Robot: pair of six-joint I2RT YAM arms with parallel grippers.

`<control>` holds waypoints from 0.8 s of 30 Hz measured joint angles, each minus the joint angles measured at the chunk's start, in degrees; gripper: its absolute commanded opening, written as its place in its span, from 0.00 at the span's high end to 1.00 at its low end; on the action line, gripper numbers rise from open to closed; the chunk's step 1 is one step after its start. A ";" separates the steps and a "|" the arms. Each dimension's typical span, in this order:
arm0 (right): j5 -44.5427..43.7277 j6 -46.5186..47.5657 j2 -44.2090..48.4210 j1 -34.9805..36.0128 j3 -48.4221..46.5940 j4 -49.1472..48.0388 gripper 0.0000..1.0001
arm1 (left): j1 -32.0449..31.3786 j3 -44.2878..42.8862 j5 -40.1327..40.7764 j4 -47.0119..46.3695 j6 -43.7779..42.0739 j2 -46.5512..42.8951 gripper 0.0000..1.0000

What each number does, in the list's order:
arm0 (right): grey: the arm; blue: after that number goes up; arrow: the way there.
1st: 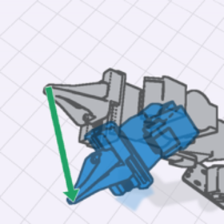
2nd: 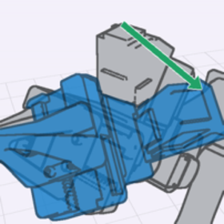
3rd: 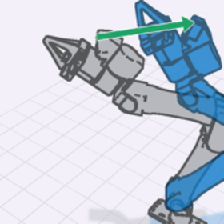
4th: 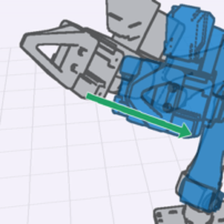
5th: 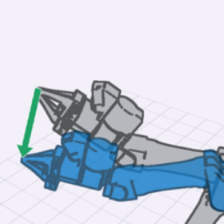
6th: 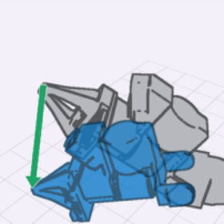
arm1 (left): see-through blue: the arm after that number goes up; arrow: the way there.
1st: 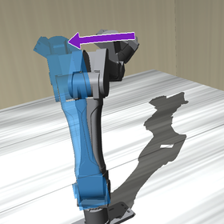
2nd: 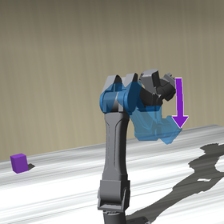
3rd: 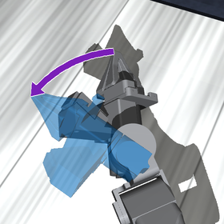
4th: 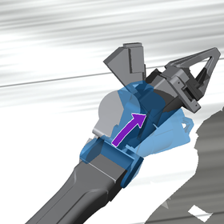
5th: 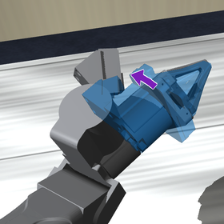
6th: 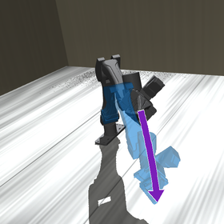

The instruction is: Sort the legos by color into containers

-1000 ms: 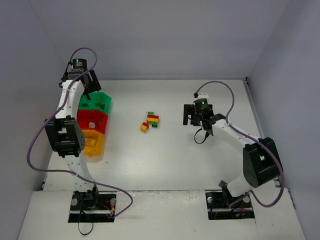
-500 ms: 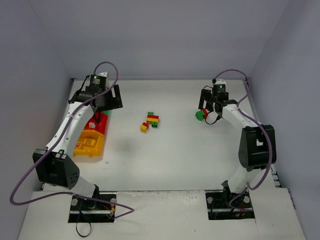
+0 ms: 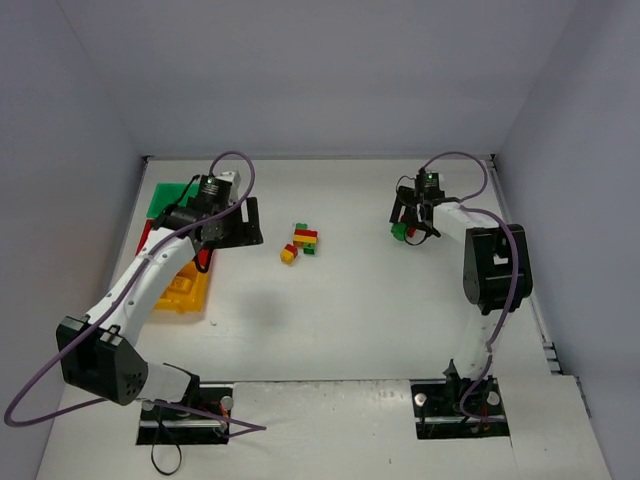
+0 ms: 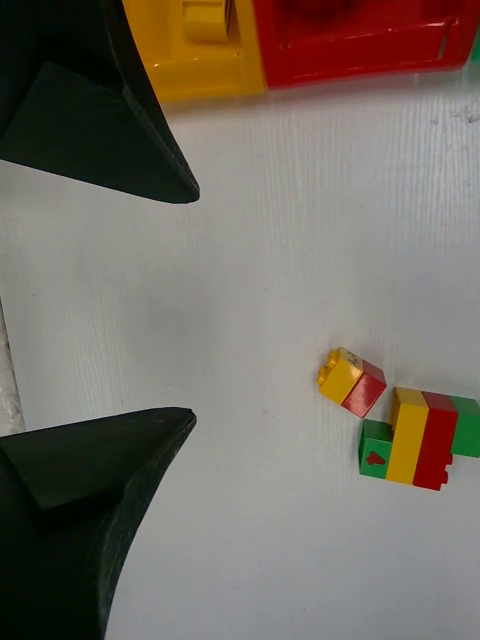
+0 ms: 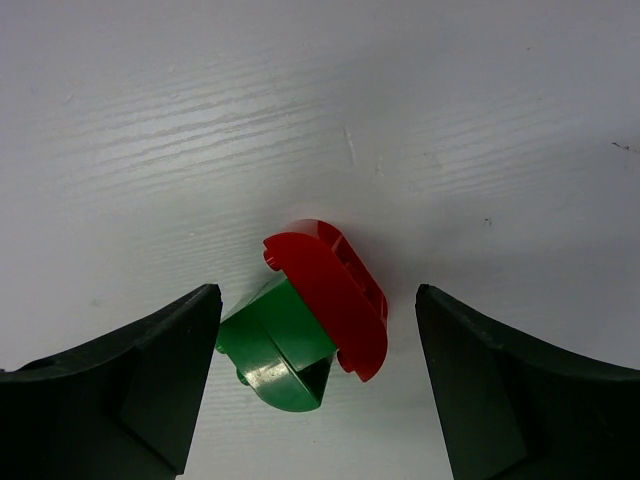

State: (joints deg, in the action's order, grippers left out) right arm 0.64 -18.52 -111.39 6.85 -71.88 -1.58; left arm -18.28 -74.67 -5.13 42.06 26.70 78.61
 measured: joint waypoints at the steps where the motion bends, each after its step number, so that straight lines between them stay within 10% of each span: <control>1: 0.24 -0.09 -0.02 0.00 0.00 -0.07 0.26 | -0.46 0.37 0.00 -0.07 0.17 -0.11 0.24; 24: 3.30 -5.66 10.82 17.27 15.43 -4.35 0.36 | -3.98 3.37 0.02 -0.66 2.21 -0.74 0.24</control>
State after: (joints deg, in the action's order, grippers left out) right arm 3.95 -24.18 -100.57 24.12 -56.45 -5.93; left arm -22.26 -71.31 -5.10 41.41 28.91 77.87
